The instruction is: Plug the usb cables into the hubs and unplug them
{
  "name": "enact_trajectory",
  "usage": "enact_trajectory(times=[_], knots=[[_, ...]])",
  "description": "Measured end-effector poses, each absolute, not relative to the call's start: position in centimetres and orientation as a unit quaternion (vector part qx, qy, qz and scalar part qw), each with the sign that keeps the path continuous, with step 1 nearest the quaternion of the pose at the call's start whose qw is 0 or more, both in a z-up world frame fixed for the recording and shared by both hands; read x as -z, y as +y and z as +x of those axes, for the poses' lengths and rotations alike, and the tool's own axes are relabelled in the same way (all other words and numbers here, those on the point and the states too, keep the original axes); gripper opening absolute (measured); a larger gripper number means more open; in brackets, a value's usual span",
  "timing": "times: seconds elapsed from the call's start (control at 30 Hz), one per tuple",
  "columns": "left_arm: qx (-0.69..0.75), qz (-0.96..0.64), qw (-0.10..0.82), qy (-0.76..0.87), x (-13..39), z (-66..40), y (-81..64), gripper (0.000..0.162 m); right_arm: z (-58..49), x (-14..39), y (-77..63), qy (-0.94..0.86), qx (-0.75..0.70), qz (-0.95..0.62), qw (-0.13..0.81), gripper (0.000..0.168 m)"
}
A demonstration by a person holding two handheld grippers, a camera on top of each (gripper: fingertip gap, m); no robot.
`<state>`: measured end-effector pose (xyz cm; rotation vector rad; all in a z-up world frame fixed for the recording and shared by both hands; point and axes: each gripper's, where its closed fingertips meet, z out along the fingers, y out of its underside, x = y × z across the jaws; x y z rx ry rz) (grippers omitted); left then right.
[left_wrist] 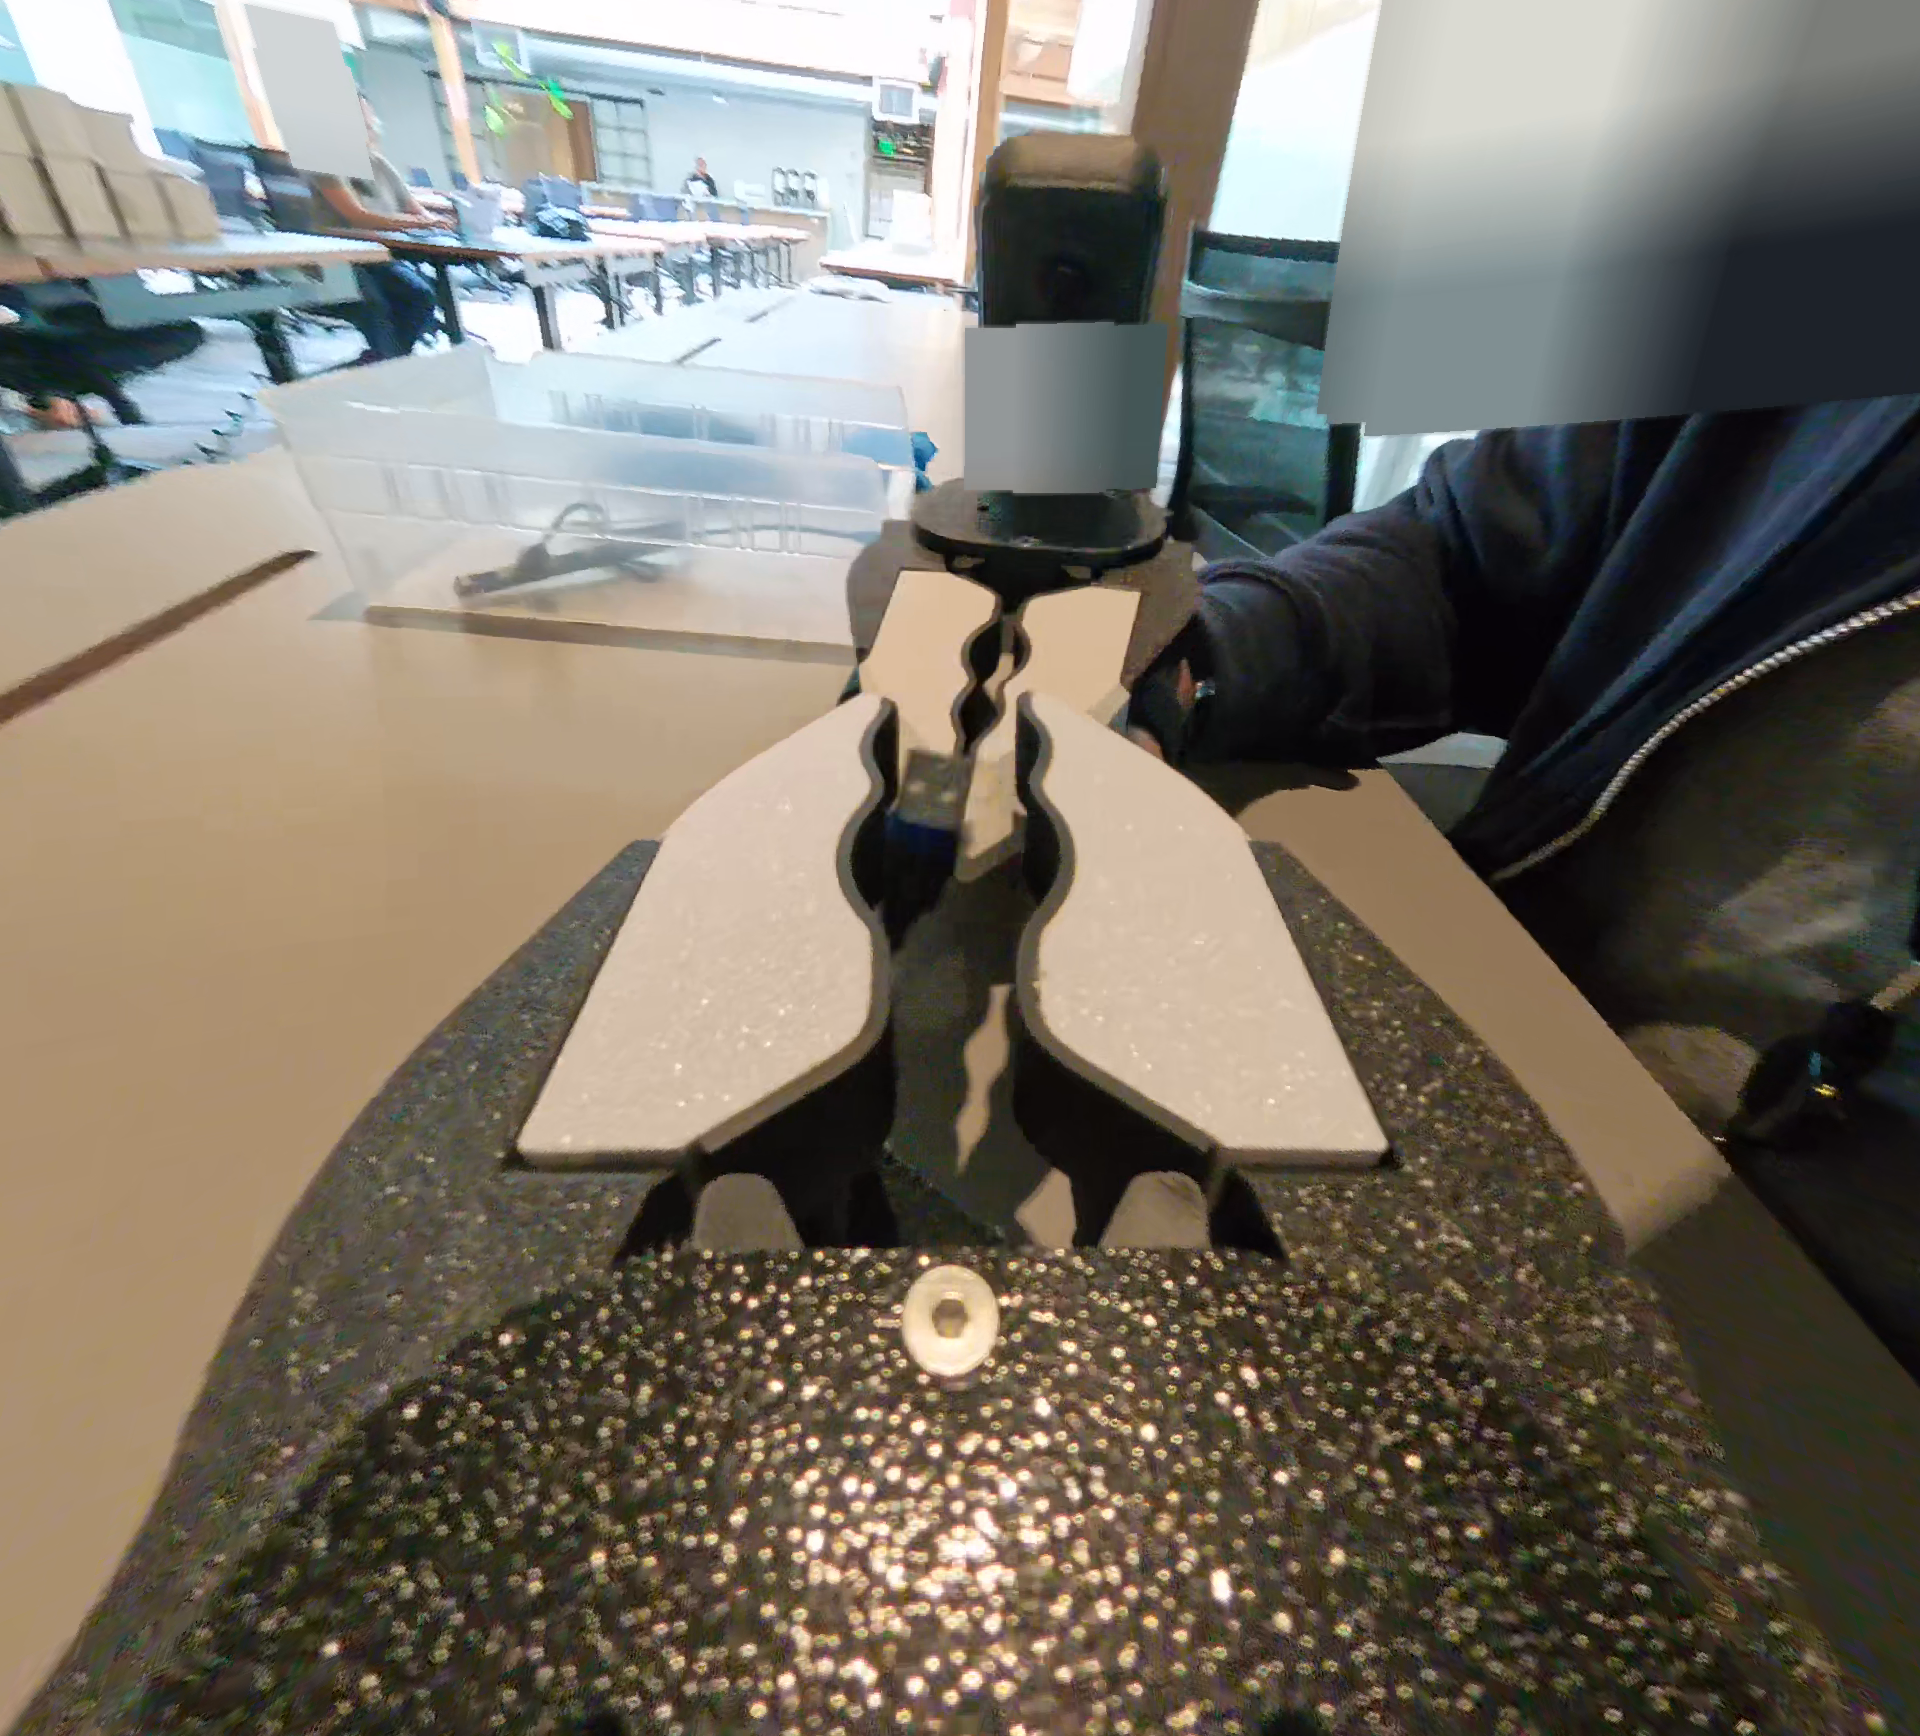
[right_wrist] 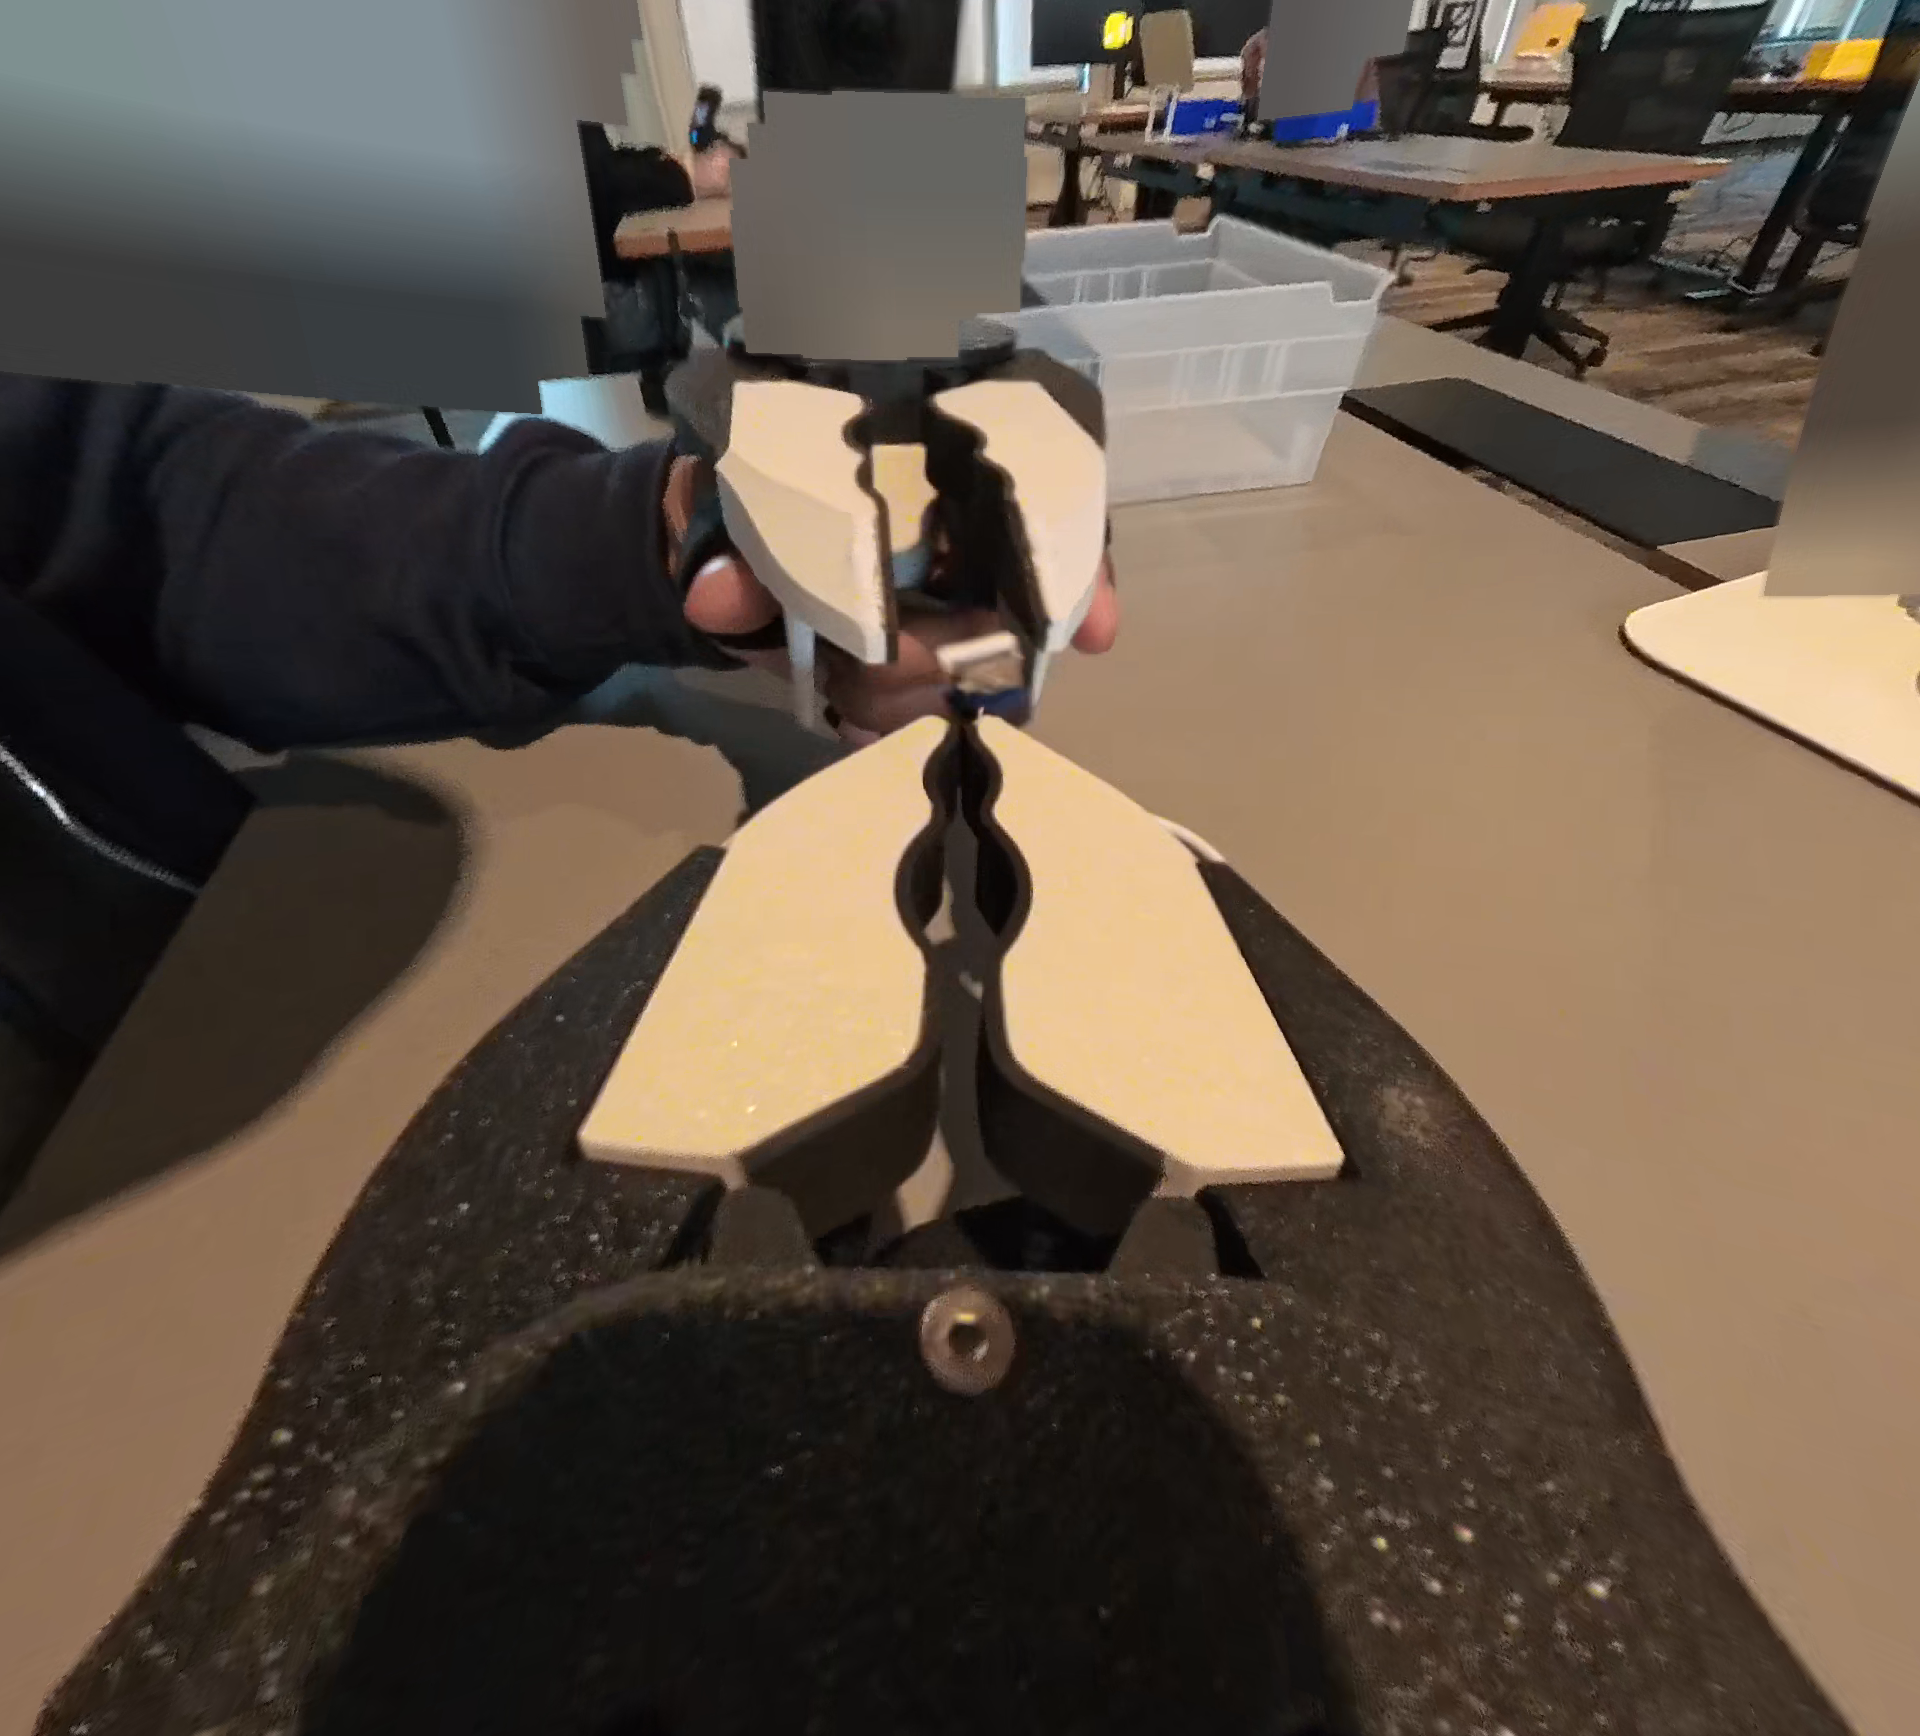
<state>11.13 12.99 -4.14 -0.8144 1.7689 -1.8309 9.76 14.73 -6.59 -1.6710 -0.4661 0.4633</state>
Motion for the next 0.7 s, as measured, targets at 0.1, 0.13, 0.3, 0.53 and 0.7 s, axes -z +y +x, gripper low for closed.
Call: enact_trajectory(times=[0.1, 0.13, 0.3, 0.53, 0.7], knots=[[0.639, -0.285, 0.27, 0.661, 4.0, 11.0, 13.5, 0.02, 10.5, 5.6, 14.7, -0.17, -0.228, -0.713, 0.641, 0.0], [0.626, -0.284, 0.28, 0.67, 4.2, 11.1, 13.6, 0.02, 10.8, 5.4, 14.7, -0.159, -0.235, -0.711, 0.644, 0.0], [0.599, -0.29, 0.291, 0.687, 5.0, 11.3, 13.9, 0.019, 12.1, 6.4, 15.3, -0.144, -0.2, -0.732, 0.635, 0.0], [0.487, -0.298, 0.364, 0.736, 6.9, 12.0, 16.5, 0.018, 15.4, 7.8, 15.7, -0.228, 0.054, -0.754, 0.614, 0.0], [0.366, -0.27, 0.457, 0.764, 7.8, 12.4, 18.3, 0.018, 16.3, 8.7, 15.5, -0.287, 0.18, -0.725, 0.6, 0.0]])
